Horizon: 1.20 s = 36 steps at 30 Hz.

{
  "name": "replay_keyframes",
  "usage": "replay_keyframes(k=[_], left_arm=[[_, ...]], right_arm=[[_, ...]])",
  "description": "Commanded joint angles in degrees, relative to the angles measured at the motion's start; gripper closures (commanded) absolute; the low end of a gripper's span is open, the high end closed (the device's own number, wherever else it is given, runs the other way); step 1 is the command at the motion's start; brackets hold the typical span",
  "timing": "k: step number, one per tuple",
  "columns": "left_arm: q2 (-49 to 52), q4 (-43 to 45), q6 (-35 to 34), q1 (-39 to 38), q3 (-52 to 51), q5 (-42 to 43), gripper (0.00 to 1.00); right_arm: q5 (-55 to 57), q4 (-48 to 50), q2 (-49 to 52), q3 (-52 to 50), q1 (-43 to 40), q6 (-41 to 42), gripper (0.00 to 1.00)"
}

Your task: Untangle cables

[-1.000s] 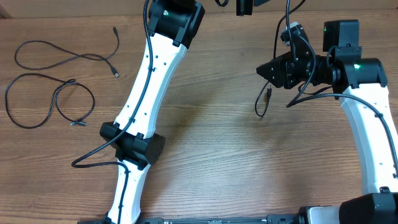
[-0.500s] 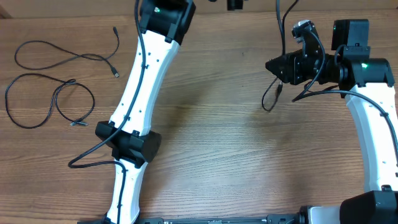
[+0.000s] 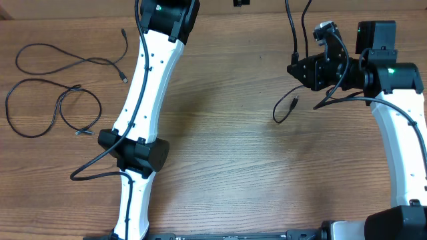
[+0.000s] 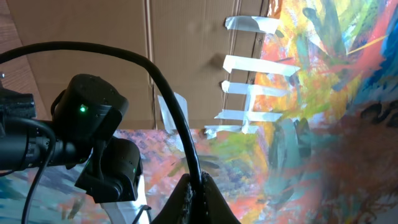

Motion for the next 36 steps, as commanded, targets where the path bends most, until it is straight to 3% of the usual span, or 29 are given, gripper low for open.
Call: replay_keyframes(k=[1,7,9,12,14,17,21,28,36], left_arm=[[-1.3,0.2,-0.3,1.4,1.1,-1.5,0.96],[-1.3,-1.9,2.6,2.5,1.1,-1.8,0.96],[-1.3,-3.1,4.9,2.6,1.1,-2.1,0.91],[-1.3,-6.9,11.9,2.6,1.1,-2.3,0.81],[-1.3,-9.4,17.1,2.6,1.1,-2.3,0.68],[-1.3,-13.5,28.6,2.6,1.1,-2.0,0.43],[-1.3,-19.1,45.8,2.4,1.1,0.6,0.25],[-1.3,-37.2,69.7,1.3,1.1,5.9,0.24],[-1.3,-65.2,98.9,-4.0,1.1,-0.7,0.23]], right_arm=[[-0.5,0.2,-1.8,1.0,-0.2,1.0,0.76],[-0.6,0.2,-2.0,2.8,-0.2,7.6,0.90],[-0.5,0.2,-2.2,3.8,-0.2,10.5,0.96],[-0.2,0.4,-2.8,5.8,-0.2,17.4,0.96],[1.0,0.4,-2.9,7.3,-0.2,22.5,0.96],[3.8,0.4,-3.1,9.4,-0.2,31.0,0.96],[5.7,0.6,-3.1,11.1,-1.0,42.9,0.96],[5.7,0.4,-3.1,11.1,-3.0,67.3,0.96],[5.8,3.6,-3.1,11.1,-3.0,85.1,0.96]])
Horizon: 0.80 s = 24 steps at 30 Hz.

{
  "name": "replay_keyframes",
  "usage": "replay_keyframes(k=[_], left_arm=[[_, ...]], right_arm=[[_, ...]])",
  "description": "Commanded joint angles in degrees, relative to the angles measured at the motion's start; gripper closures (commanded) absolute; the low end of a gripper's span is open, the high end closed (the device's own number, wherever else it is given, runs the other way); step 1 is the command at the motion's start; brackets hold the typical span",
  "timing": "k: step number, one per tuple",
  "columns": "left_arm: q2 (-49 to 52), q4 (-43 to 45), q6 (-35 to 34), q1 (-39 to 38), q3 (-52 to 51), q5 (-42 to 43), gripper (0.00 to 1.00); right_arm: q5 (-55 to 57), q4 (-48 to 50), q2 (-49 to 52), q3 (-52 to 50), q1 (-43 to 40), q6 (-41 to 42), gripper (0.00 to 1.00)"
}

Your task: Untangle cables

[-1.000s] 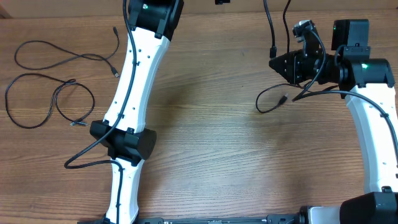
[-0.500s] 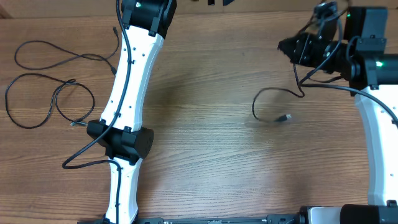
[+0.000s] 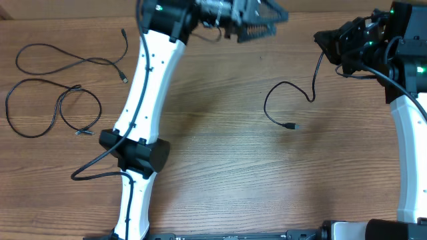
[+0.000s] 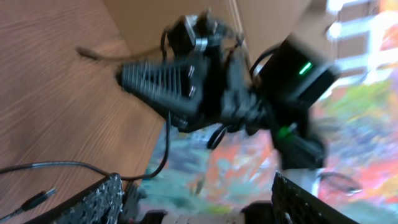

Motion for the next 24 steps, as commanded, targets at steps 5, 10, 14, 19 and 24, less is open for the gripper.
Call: replay_keyframes(k=[5,10,14,19,24], left_arm=[[-1.3,-14.7,33.5,-6.8,0.9,-7.8,0.24],[-1.3,-22.0,40.6,-10.9,0.9,-22.1,0.29],[-1.3,-20.7,40.7,-12.5,0.9,-25.8,0.30],[-1.3,-17.2,40.7,-12.8,0.9,-26.9,0.31],[-1.3,-14.1,40.7,-13.0,0.9,-26.7,0.47]], right_arm=[[1.6,1.1,-1.3,1.6,-0.1,18.9,0.96],[2.8,1.9,-1.3,1.6,-0.1,21.6,0.94],[2.7,0.8,-1.3,1.6,-0.1,21.6,0.94],[2.7,-2.0,-1.3,1.6,-0.1,21.4,0.94],[0.5,-2.6,-1.3,1.6,-0.1,21.4,0.94]])
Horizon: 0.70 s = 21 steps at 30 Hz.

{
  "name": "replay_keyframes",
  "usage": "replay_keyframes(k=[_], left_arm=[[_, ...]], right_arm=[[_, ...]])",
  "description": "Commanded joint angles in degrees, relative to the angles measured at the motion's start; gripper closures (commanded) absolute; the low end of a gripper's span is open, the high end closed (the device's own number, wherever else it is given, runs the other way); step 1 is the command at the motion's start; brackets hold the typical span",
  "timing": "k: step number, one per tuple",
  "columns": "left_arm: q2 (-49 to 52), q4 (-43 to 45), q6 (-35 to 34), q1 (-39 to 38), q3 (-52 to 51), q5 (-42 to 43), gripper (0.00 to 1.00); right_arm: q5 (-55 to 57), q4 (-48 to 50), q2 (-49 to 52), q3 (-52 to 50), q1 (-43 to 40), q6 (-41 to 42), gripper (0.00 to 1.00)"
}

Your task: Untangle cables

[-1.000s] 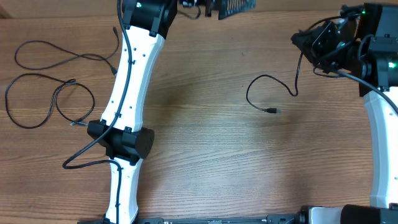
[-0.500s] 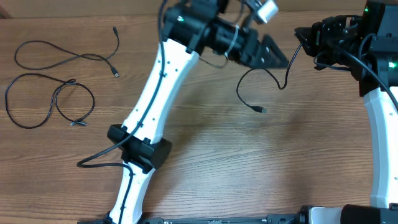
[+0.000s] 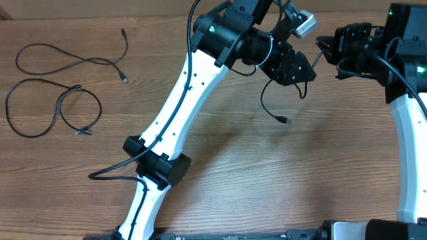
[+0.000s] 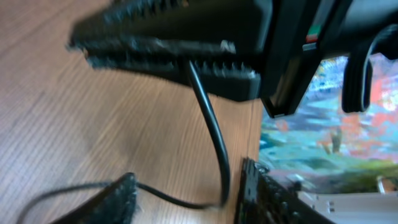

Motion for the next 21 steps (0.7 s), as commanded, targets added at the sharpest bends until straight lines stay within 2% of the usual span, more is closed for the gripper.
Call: replay_keyframes(k=[1,10,13,16,20,21], left_arm=[[-1.3,1.4,1.0,-0.4,0.8,-1.0,0.49],[-1.3,3.6,0.7,-2.6,0.8,-0.2,0.49],[-1.3,4.1,0.7,-3.1,0.8,0.5,0.54],[-1.3,4.2,0.7,-3.2,0.8,0.3,0.67],[-1.3,4.1,0.7,-3.2,0.8,-1.7,0.94],[-1.3,4.1,0.7,-3.2,0.8,-2.1,0.96]], right_arm=[[-2.2,0.2,-1.3,1.6,-0.1,0.3,0.94],[-2.6,-1.2,-1.3,1.6,0.7,0.3,0.94],[-2.6,-1.2,-1.3,1.6,1.0,0.3,0.94],[-2.6,-1.2,-1.3,1.6,1.0,0.3,0.94],[-2.8,-1.2,-1.3,1.6,1.0,0.3,0.94],[-2.8,-1.2,-1.3,1.6,1.0,0.3,0.94]])
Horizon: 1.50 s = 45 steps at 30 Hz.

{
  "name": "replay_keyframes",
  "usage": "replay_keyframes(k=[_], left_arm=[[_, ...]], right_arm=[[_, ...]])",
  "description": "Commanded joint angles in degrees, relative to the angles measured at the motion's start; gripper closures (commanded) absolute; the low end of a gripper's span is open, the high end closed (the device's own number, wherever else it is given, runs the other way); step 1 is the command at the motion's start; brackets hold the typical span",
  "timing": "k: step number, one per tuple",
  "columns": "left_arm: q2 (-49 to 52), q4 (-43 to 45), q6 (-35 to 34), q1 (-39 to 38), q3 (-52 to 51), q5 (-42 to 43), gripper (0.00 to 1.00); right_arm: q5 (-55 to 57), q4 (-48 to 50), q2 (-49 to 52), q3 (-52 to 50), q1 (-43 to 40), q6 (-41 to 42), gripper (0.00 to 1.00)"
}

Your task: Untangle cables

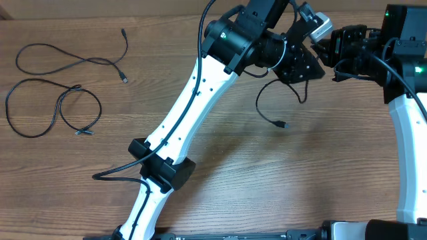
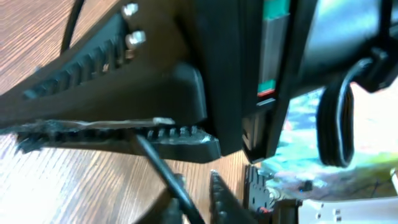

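A black cable (image 1: pixel 261 107) hangs from my right gripper (image 1: pixel 325 48), which is shut on it at the upper right. It loops down to a plug (image 1: pixel 283 125) on the table. My left gripper (image 1: pixel 319 71) sits right against the right one. In the left wrist view the cable (image 2: pixel 163 171) runs down from the right gripper's shut fingers (image 2: pixel 112 140) into my left gripper (image 2: pixel 194 182), whose jaws stand close together on it. Two other black cables (image 1: pixel 67 61) (image 1: pixel 40 113) lie apart at the far left.
The wooden table (image 1: pixel 220 187) carries only the cables. My left arm (image 1: pixel 193 100) stretches diagonally from the bottom centre to the upper right, over the middle of the table. The right arm (image 1: pixel 407 140) runs along the right edge.
My left gripper's jaws, wide apart on either side of the hanging cable before, now stand close together on it. The left gripper has moved slightly nearer the right one.
At first my right gripper held the cable's end at the upper right and the left gripper was shut on it beyond the table's far edge. Then the left stood open at the top centre. Later it straddled the cable under the right gripper, and now grips it.
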Motion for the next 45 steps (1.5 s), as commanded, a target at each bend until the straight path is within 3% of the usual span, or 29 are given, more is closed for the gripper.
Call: replay_keyframes(k=[1,8,11,14,19,24,30,35,38,41,45], left_arm=[[-1.3,0.2,0.5,-0.2,0.8,-1.4,0.96],[-1.3,0.5,0.5,-0.2,0.8,-4.3,0.96],[-1.3,0.5,-0.9,-0.2,0.8,-7.0,0.96],[-1.3,0.4,-2.5,-0.2,0.8,-11.4,0.96],[-1.3,-1.7,-6.5,-0.1,0.8,-23.1,0.96],[-1.3,-5.1,-7.3,-0.2,0.8,-33.0,0.96],[-1.3,-9.4,-7.8,-0.1,0.8,-42.3,0.96],[-1.3,-10.1,-7.9,-0.1,0.8,-42.9,0.96],[-1.3,-9.8,-7.9,-0.1,0.8,-42.9,0.96],[-1.3,-9.6,-7.9,-0.1,0.8,-42.9,0.96],[-1.3,-9.8,-10.9,0.7,0.8,-43.1,0.96]], right_arm=[[-0.5,0.2,-1.3,1.6,0.2,0.2,0.94],[-0.4,0.0,-1.3,1.6,0.2,-0.3,0.93],[-0.4,0.0,-1.3,1.6,0.2,-1.4,0.88],[2.0,1.0,-1.3,1.6,0.2,-4.1,0.73],[10.4,2.4,-1.3,1.6,0.2,-14.0,0.22],[9.4,5.7,-1.3,1.6,0.2,-18.2,0.02],[-8.0,22.8,-1.3,1.6,0.1,-18.1,0.00],[-16.6,35.0,-1.3,1.6,0.1,-16.1,0.00],[-16.5,33.7,-1.3,1.6,0.1,-14.8,0.00],[-11.8,28.3,-1.3,1.6,0.1,-23.5,0.00],[7.7,14.2,-1.3,1.6,0.1,-30.3,0.00]])
